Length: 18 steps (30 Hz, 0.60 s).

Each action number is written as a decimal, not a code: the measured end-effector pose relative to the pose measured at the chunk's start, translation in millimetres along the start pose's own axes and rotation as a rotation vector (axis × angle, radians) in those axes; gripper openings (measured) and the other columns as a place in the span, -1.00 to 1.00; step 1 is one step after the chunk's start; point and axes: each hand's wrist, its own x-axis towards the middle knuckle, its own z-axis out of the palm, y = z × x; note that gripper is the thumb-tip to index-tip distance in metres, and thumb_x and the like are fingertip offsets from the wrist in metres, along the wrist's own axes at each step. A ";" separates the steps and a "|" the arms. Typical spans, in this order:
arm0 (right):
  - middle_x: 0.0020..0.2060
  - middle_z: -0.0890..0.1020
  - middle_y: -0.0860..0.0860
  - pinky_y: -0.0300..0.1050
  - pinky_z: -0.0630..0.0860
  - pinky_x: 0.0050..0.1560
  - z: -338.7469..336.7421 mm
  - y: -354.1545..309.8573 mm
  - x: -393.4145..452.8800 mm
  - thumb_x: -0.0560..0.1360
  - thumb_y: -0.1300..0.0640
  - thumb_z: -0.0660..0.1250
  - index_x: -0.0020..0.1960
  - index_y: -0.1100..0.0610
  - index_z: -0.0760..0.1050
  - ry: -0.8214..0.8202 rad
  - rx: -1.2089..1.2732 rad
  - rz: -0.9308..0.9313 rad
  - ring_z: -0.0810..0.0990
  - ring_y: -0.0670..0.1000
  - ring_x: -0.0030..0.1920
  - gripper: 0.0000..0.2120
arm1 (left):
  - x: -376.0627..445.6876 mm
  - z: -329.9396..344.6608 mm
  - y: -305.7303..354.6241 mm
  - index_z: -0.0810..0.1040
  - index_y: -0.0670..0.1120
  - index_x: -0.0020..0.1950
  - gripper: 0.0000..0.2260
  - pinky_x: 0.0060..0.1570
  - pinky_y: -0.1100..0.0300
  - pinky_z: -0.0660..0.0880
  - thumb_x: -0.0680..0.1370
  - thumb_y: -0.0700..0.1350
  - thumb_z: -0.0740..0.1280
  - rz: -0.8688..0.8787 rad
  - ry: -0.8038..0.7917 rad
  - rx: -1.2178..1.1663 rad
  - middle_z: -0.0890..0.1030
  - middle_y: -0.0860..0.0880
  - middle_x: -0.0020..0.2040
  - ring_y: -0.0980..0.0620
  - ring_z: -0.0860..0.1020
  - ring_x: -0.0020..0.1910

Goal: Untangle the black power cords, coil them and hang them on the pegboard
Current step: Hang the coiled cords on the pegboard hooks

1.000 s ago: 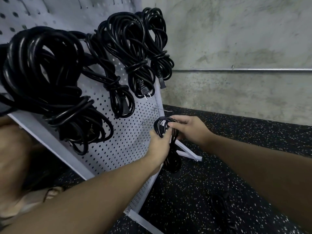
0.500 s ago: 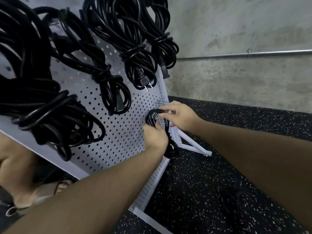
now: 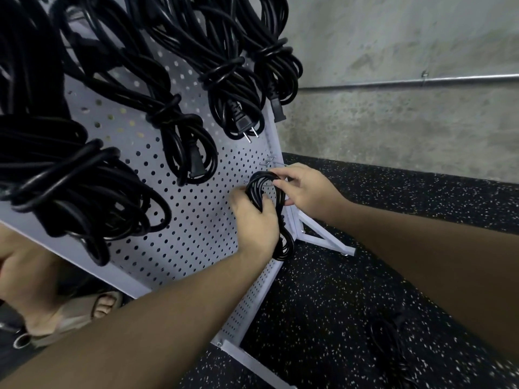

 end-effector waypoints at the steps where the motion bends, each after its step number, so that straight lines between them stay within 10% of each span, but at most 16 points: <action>1: 0.03 0.49 -0.10 0.05 0.67 -0.03 -0.3 -1.0 -2.2 0.65 0.16 0.31 0.41 0.09 0.53 -0.005 -0.008 -0.005 0.66 0.14 0.00 -0.67 | 0.6 -1.0 -0.8 0.38 -0.27 0.33 -0.71 -0.02 0.62 0.22 0.63 -0.25 0.29 0.012 0.004 0.001 0.37 -0.07 0.19 0.25 0.30 0.05; 5: 0.18 0.54 0.00 0.01 0.66 0.07 -7.0 -1.8 -5.8 0.65 0.18 0.28 0.41 0.11 0.53 0.021 -0.033 -0.023 0.65 0.08 0.07 -0.67 | 2.9 -2.5 4.1 0.41 -0.18 0.38 -0.63 0.25 0.25 0.44 0.58 -0.24 0.33 0.023 -0.033 -0.046 0.54 -0.08 0.22 0.10 0.51 0.19; 11: 0.23 0.53 0.03 -0.11 0.68 -0.07 -18.1 0.5 -7.0 0.66 0.19 0.27 0.42 0.09 0.51 -0.011 -0.021 0.040 0.67 0.08 -0.01 -0.67 | 2.2 -0.5 7.2 0.41 -0.03 -0.05 -0.83 -0.30 0.49 0.40 0.61 -0.23 0.36 -0.009 -0.140 -0.089 0.57 0.05 -0.21 0.37 0.52 -0.36; 18: 0.45 0.47 -0.03 -0.02 0.69 -0.03 -8.6 -2.8 2.8 0.67 0.17 0.26 0.45 0.08 0.49 -0.095 0.072 0.145 0.72 0.09 0.01 -0.65 | -0.7 -7.0 4.4 0.35 -0.04 0.07 -0.83 -0.23 0.56 0.38 0.64 -0.19 0.35 0.026 -0.097 -0.107 0.54 0.10 -0.11 0.47 0.52 -0.24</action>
